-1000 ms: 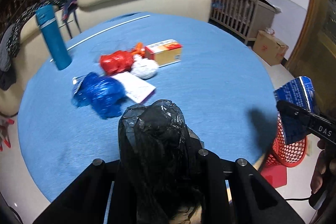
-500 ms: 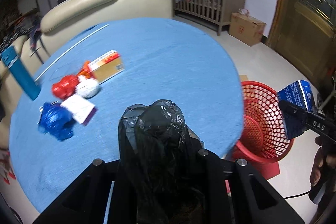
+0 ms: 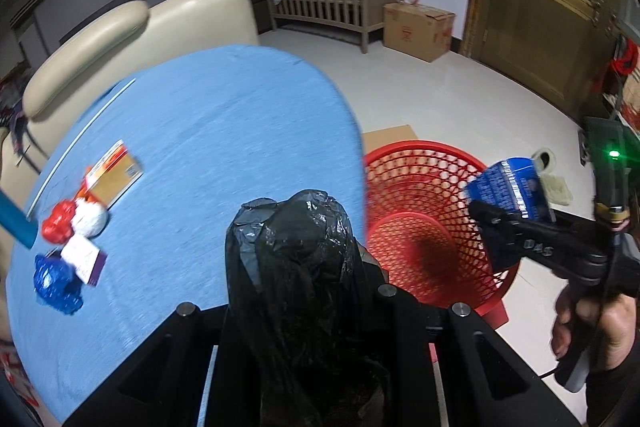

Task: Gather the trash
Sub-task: 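Carry both items to the red basket and release them inside, then return to the table and grasp the blue plastic bags with the left tool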

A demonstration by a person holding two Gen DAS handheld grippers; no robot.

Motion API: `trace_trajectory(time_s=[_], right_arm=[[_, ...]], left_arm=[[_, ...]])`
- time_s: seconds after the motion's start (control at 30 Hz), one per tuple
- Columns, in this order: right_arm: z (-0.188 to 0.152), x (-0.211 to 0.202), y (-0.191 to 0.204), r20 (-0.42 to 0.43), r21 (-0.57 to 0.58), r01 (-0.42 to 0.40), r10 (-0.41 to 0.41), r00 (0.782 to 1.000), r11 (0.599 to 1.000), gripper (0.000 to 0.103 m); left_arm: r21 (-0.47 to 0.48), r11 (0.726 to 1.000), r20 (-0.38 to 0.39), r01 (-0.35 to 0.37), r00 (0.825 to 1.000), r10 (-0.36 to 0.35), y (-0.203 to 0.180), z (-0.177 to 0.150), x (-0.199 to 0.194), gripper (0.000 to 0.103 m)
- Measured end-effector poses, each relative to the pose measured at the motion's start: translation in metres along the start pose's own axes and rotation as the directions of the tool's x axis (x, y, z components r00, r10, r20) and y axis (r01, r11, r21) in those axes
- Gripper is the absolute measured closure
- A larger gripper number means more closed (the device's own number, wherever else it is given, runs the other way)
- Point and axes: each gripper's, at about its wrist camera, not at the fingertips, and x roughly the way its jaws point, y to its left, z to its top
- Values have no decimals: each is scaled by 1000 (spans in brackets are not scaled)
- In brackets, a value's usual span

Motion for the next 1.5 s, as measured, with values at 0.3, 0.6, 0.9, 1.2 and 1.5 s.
trace_trajectory(time_s=[0.3,0.6,0.9,1.2,1.5], right_arm=[[0,7,-11,-26,42,6,-5,1000,999,40],[10,-33,-24,101,131,15,-29,994,991,40],[19,-59,-36,180,208,-7,-31,983,978,40],[15,-59,-29,172,201,-20,-15,985,979,40],[10,-46,6,126,133,-43,26,992,990,40]], left_arm=[[37,999,-11,39,999,-38,-28,11,13,83],[51,996,-31,78,997,-76,-46,18,23,83],[39,994,-79,99,992,-95,-66,29,38,25],[-27,998,-35,48,998,-49,-26,25,20,25],[-237,969,-27,-71,997,67,73,-24,-3,25]])
